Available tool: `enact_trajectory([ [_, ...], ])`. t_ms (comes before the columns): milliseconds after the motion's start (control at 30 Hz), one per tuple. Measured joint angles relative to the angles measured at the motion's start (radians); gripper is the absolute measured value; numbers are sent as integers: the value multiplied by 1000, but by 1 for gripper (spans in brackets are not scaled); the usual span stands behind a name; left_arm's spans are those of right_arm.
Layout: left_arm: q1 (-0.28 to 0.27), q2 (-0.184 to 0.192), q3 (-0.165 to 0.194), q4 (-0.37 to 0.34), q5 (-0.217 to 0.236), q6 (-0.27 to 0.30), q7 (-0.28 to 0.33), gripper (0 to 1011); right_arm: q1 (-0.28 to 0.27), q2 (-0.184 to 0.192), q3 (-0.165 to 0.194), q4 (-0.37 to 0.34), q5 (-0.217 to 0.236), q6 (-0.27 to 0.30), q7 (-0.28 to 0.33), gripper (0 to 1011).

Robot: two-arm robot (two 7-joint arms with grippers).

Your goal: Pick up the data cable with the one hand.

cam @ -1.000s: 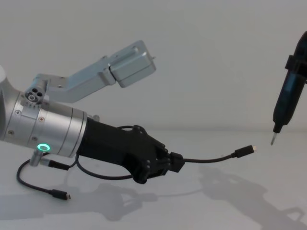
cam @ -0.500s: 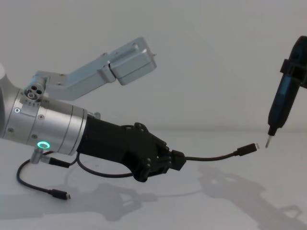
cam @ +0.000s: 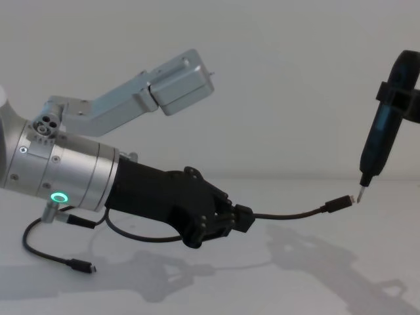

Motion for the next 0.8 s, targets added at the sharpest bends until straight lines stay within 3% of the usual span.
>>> enact_trajectory([
  [800, 0, 0, 0, -1, 0, -1, -1, 45, 9, -11, -6, 11, -24, 0, 1, 274],
])
